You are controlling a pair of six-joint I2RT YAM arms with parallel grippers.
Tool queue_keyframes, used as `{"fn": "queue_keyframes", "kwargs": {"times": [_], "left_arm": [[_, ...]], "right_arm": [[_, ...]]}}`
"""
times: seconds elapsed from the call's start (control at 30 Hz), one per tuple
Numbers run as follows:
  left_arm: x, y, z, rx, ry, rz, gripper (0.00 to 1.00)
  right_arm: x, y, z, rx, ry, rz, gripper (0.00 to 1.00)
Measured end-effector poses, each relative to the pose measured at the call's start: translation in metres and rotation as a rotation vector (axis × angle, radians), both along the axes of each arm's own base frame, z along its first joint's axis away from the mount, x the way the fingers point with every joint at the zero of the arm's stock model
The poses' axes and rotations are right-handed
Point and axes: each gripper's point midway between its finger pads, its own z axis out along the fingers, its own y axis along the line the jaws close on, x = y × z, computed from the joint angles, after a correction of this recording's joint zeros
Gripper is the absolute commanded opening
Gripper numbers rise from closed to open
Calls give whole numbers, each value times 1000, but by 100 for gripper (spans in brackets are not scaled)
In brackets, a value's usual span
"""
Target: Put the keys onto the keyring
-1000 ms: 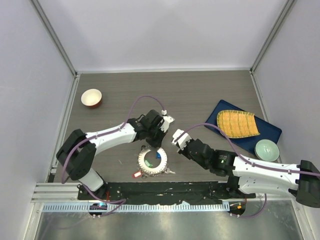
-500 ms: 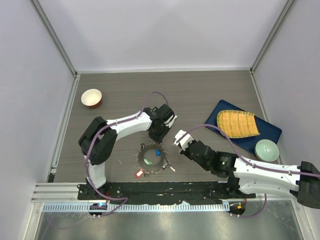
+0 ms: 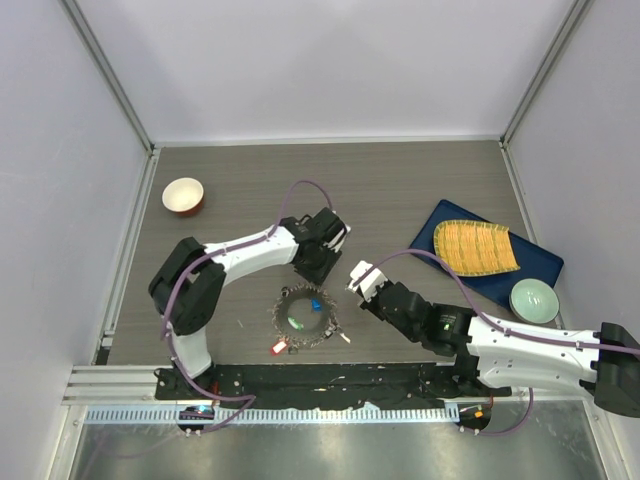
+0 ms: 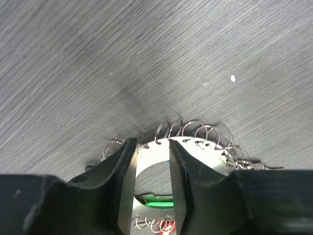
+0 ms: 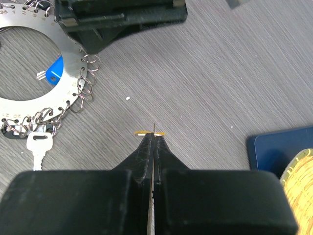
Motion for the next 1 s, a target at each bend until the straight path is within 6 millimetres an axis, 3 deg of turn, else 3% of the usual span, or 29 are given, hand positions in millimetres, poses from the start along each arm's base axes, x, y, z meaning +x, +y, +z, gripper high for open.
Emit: {"fn": "queue_keyframes", "kwargs": {"times": [0.33, 0.63, 0.87, 1.0], "left_arm": [[5, 12, 34, -282, -241, 150, 29], [8, 4, 7, -399, -197, 223, 30], [9, -7, 6, -449, -178, 222, 33], [5, -4, 0, -440, -165, 228, 34]], "right_arm": [[-1, 1, -1, 2, 4, 7, 1], [-2, 3, -1, 13, 10, 9, 1], [-2, 3, -1, 22, 17, 8, 1], [-2, 3, -1, 23, 18, 7, 1]]}}
